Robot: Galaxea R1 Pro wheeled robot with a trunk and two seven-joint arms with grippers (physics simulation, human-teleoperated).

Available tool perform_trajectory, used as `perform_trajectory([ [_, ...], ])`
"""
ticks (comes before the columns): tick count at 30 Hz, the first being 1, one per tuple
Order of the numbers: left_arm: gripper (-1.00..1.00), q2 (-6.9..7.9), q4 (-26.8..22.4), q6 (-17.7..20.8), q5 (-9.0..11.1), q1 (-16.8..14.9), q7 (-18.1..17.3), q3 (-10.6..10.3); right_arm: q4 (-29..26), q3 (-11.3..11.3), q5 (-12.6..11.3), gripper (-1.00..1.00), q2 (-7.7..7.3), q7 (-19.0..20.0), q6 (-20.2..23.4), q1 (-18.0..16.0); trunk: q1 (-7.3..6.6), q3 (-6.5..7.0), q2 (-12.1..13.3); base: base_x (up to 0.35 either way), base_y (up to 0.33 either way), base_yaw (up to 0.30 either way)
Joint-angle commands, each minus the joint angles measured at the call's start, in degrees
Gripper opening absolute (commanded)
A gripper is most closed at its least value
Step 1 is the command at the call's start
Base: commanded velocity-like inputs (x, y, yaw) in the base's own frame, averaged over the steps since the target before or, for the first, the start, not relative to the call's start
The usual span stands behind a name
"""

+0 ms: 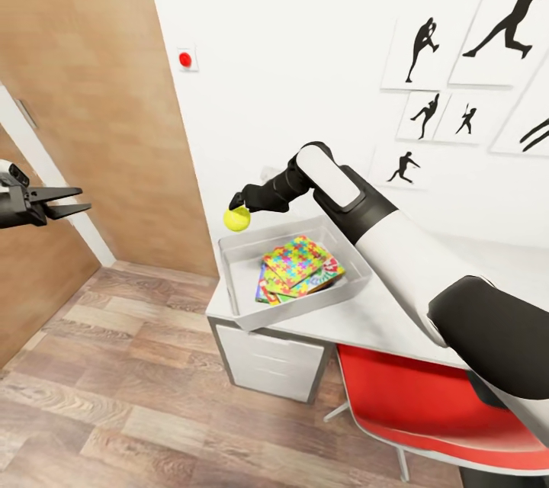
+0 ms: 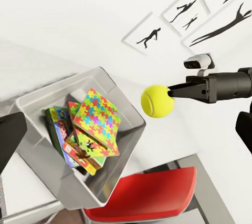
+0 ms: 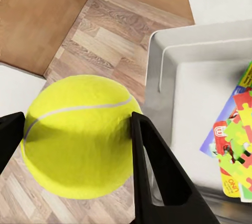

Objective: Put all the toys in the child's room - the three board games (two on the bed and one on the table), the two jigsaw puzzles on the table, and the tennis ball on the table - inside the toy box on the table in the child's room.

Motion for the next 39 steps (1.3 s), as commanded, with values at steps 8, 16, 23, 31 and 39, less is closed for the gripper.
perform_trajectory([
  [8,1.0,0.05,0.1,0.6,0.1,-0.1,-0.1,-0.2,0.6,0.2,-0.6,-1.0,-0.05,-0.7,0.0,0.0,0.04,0.34,-0.1,0.0,0.0,0.081],
  [16,1.0,0.05,0.1,0.5,0.1,-0.1,-0.1,-0.2,7.9,0.1,-0.2,-1.0,0.85,-0.8,0.0,-0.1,0.04,0.38,-0.1,0.0,0.0,0.008],
  [23,1.0,0.03,0.1,0.5,0.1,-0.1,-0.1,-0.3,10.5,0.1,0.2,-1.0,1.08,-2.5,0.0,-0.2,0.04,0.38,-0.1,0.0,0.0,0.0],
  [31,1.0,-0.04,0.1,0.5,0.2,-0.1,1.6,-0.3,11.2,0.0,0.2,-1.0,0.6,-8.9,0.0,-1.5,0.04,0.38,-0.1,0.0,0.0,0.0],
  [39,1.0,-0.04,0.2,0.5,0.2,0.0,1.9,-0.4,13.4,-0.1,1.8,-1.0,0.92,-13.8,0.0,-2.8,0.04,0.38,-0.1,0.0,0.0,0.0],
])
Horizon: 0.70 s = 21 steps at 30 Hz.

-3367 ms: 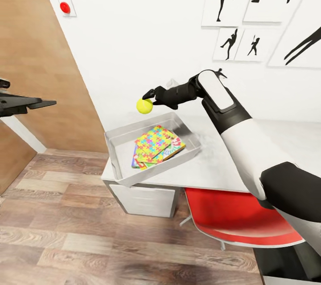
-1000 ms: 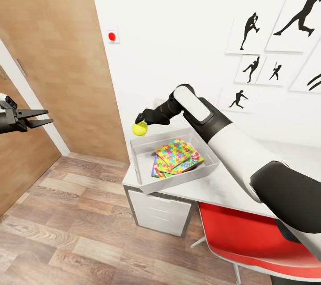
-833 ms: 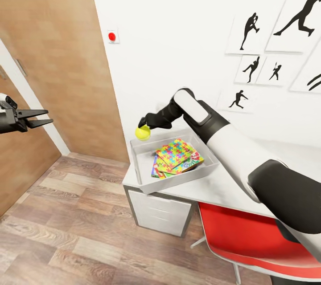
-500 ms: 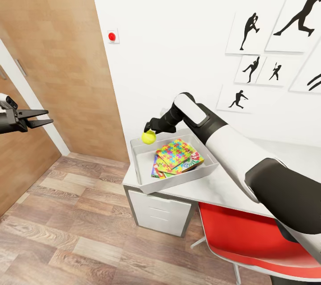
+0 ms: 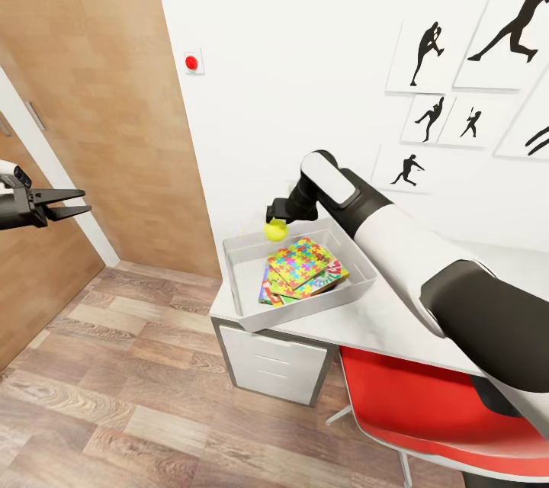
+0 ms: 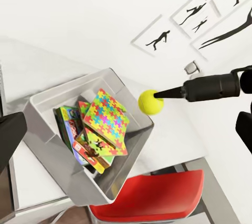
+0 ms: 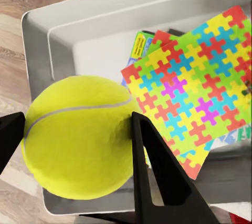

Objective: Put all the toys in the child's room - the three board games (two on the bed and one on the table), the two jigsaw puzzles on the table, and the tennis ball on the table - inside the toy box on the table in the child's room.

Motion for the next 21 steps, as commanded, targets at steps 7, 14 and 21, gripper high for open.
perform_trajectory([
  [7,1.0,0.06,0.1,0.5,0.1,-0.1,-0.1,-0.2,0.3,0.2,1.7,-1.0,0.16,-2.7,0.0,0.3,0.04,-0.12,-0.1,0.0,0.0,0.0],
  [14,1.0,0.0,0.1,0.5,0.0,-0.1,-0.1,-0.2,0.3,0.2,1.8,-1.0,0.42,-2.7,0.0,0.4,0.04,-0.29,-0.1,0.0,0.0,0.0],
  [21,1.0,-0.19,0.1,0.5,0.0,0.0,-0.1,-0.2,0.2,0.2,1.8,-1.0,1.08,-2.7,0.0,0.4,0.04,-0.84,-0.1,0.0,0.0,0.0],
])
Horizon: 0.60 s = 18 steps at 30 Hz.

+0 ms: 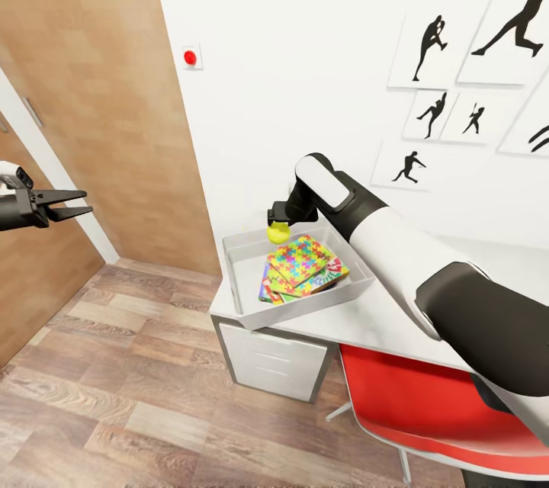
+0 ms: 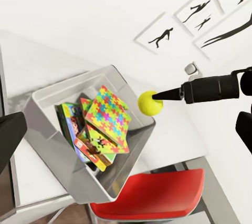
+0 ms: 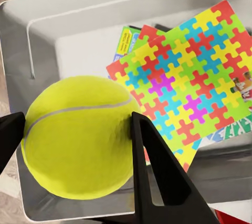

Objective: Put all the toys in the child's room - the three board games (two on the bed and one on the table), the two jigsaw puzzles on the table, and the tennis ball on the table - inside the toy box on the table in the child's room.

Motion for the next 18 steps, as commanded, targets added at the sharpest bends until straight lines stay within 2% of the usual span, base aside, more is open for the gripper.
perform_trajectory([
  [1,1.0,0.05,0.0,0.5,0.2,-0.1,-0.1,-0.2,0.0,0.2,-0.6,-1.0,0.0,-0.6,0.0,-0.1,0.03,-0.21,-0.1,0.0,0.0,0.0],
  [18,1.0,0.14,0.0,0.5,0.2,-0.1,-0.2,-0.2,-0.3,0.2,-0.6,-1.0,0.0,-0.5,0.0,0.0,0.03,-1.8,-0.1,0.0,0.0,0.0],
])
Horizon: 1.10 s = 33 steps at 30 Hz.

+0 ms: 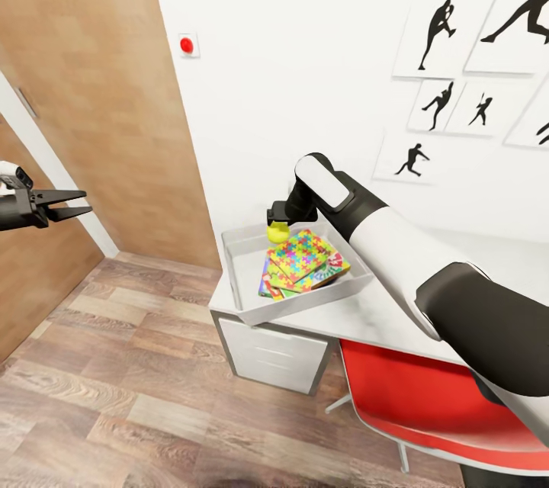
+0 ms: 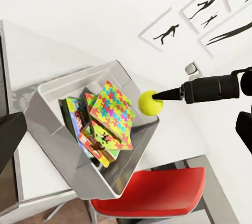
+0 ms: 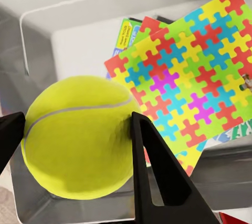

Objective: Put all the toys in the child's room - the three board games (two on the bed and one on the table), the two jigsaw puzzles on the table, and the tennis ball on the table - inside the toy box on the table in the child's room.

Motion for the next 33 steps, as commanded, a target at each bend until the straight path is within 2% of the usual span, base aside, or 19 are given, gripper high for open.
perform_trajectory([
  [1,1.0,0.06,0.0,0.5,0.2,-0.1,-0.2,-0.2,0.0,0.2,-0.6,-1.0,0.0,-0.6,0.0,-0.1,0.03,-0.21,-0.1,0.0,0.0,0.0],
  [4,1.0,0.0,0.0,0.5,0.2,-0.1,-0.2,-0.2,0.0,0.2,-0.7,-1.0,0.0,-0.3,0.0,-0.1,0.03,-0.49,-0.1,0.0,0.0,0.0],
  [8,1.0,-0.03,0.1,0.5,0.2,-0.1,-0.1,-0.2,0.0,0.2,-0.8,-1.0,0.0,2.1,0.0,-0.1,0.03,-0.86,-0.1,0.0,0.0,0.0],
  [11,1.0,0.02,0.1,0.5,0.2,-0.1,-0.1,-0.2,0.0,0.2,-0.7,-1.0,0.0,7.7,0.0,-0.1,0.03,-1.14,-0.1,0.0,0.0,0.0],
  [14,1.0,0.04,0.1,0.5,0.2,0.0,-0.1,-0.2,0.0,0.2,-0.6,-1.0,0.0,9.5,0.0,-0.1,0.03,-1.42,-0.1,0.0,0.0,0.0],
  [33,1.0,0.06,0.1,0.5,0.2,0.0,-0.2,-0.2,-0.1,0.2,-0.9,-1.0,0.0,10.9,0.0,-0.1,0.03,-3.2,-0.1,0.0,0.0,0.0],
])
